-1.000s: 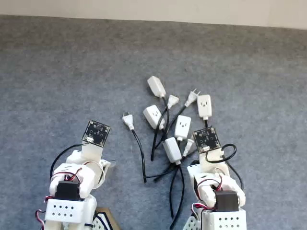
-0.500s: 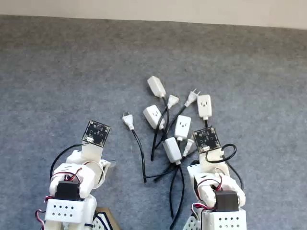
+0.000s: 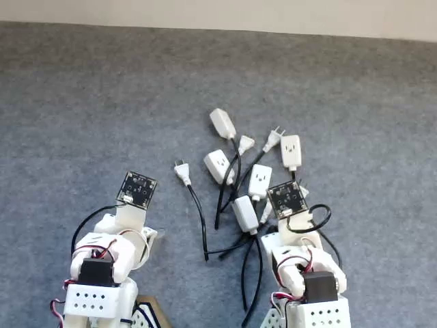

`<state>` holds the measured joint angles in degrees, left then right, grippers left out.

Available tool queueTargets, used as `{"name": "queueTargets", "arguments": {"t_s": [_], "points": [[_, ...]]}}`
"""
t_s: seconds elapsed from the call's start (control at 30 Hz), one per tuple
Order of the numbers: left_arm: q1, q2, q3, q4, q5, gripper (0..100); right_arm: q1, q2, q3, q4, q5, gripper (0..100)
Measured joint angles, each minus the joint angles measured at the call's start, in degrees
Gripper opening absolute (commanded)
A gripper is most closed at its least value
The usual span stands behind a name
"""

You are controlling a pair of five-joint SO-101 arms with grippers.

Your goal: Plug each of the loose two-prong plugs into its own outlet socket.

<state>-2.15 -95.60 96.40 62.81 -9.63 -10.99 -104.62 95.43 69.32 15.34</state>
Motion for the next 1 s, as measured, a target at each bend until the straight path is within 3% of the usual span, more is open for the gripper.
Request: {"name": "queueTargets", "arguments": {"t_s": [0.2, 0.33, 0.5, 0.73, 1.0], "points": [[-0.7, 0.0, 0.0, -2.64, -2.64, 25, -0.09, 0.0, 0.0, -9.41, 0.0, 0.5], [-6.59, 0.0, -0.09, -8.53, -8.79, 25, 0.18, 0.0, 0.0, -10.11, 0.0, 0.5], [-13.1, 0.09, -4.4, -14.59, -6.68, 25, 6.24, 0.0, -1.49, -9.93, 2.55, 1.0], [-10.55, 2.81, -24.88, -1.49, -5.98, 25, 8.62, 0.0, -12.57, -1.41, 2.55, 1.0], [-9.41, 25.05, -49.23, 8.79, -5.98, 26, 8.79, 11.25, -27.43, 0.88, 2.46, 1.0]]}}
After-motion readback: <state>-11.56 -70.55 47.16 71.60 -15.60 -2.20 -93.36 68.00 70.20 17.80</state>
